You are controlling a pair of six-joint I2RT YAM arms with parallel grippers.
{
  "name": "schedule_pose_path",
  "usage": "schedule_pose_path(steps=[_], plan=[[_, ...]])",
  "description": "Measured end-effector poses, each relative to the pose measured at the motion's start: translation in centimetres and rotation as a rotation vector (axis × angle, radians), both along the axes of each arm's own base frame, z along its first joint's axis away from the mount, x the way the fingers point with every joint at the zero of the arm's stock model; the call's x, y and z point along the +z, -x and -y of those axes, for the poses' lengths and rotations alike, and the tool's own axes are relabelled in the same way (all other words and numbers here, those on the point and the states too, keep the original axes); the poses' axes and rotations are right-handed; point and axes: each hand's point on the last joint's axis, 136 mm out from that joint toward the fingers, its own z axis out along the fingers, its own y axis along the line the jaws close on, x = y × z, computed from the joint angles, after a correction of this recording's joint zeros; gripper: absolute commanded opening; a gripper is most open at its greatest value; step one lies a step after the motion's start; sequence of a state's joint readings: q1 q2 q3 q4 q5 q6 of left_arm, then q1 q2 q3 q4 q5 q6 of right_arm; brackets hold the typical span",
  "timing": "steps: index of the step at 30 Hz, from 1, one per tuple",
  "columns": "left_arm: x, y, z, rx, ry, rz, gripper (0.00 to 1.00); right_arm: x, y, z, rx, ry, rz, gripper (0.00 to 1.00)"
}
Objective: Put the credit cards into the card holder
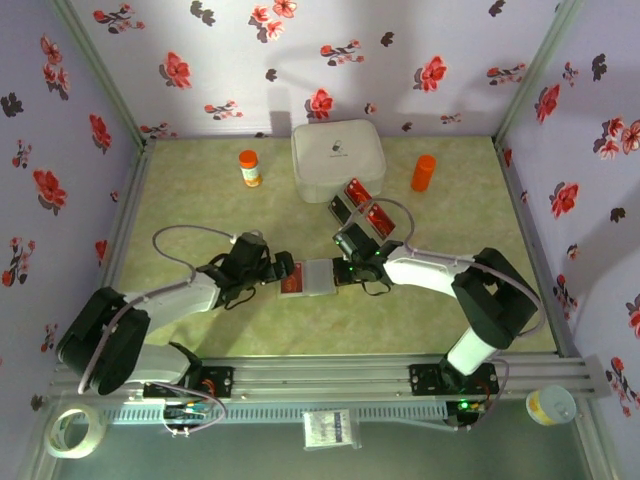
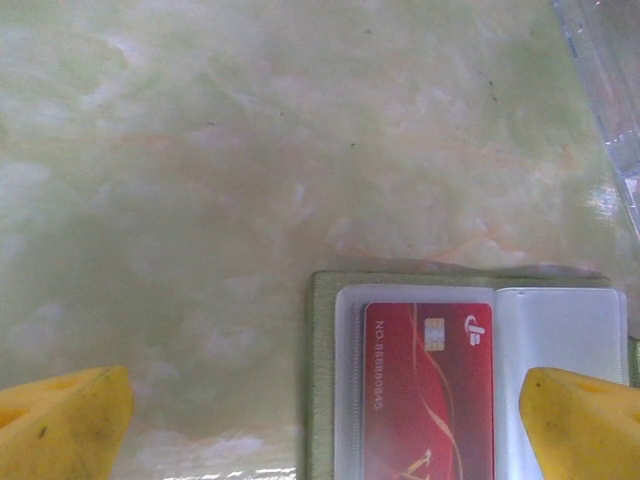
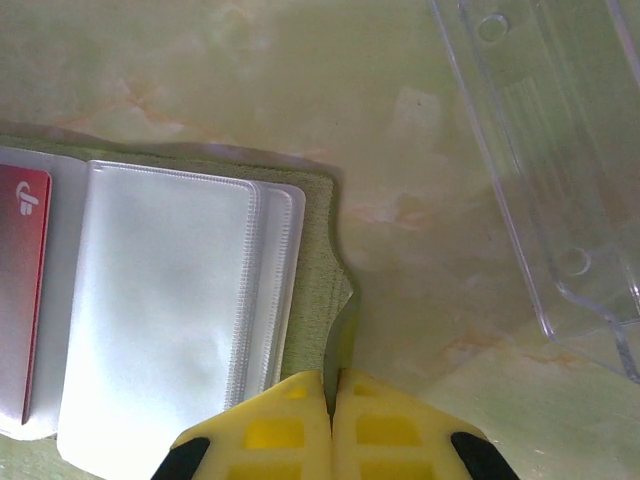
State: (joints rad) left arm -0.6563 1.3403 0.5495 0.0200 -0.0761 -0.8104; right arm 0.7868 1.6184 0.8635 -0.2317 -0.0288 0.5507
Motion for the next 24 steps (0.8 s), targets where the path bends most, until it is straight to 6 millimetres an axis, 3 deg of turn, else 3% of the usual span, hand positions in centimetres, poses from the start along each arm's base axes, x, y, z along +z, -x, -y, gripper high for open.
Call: schedule_pose_path(steps=[16, 21, 24], plan=[[-0.2, -0.5, 1.8, -0.045, 0.065, 0.006, 1.00, -0.4, -0.1, -1.4, -0.012, -0.069, -0.032, 0.01], [-0.1, -0.6, 2.0, -0.048, 0.072, 0.009, 1.00, -0.1, 0.0, -1.2, -0.023, -0.076, -0.028, 0.28], [-0.1, -0.6, 2.0, -0.048, 0.072, 0.009, 1.00, 0.7, 0.3, -0.9, -0.030, -0.087, -0.018, 0.33]])
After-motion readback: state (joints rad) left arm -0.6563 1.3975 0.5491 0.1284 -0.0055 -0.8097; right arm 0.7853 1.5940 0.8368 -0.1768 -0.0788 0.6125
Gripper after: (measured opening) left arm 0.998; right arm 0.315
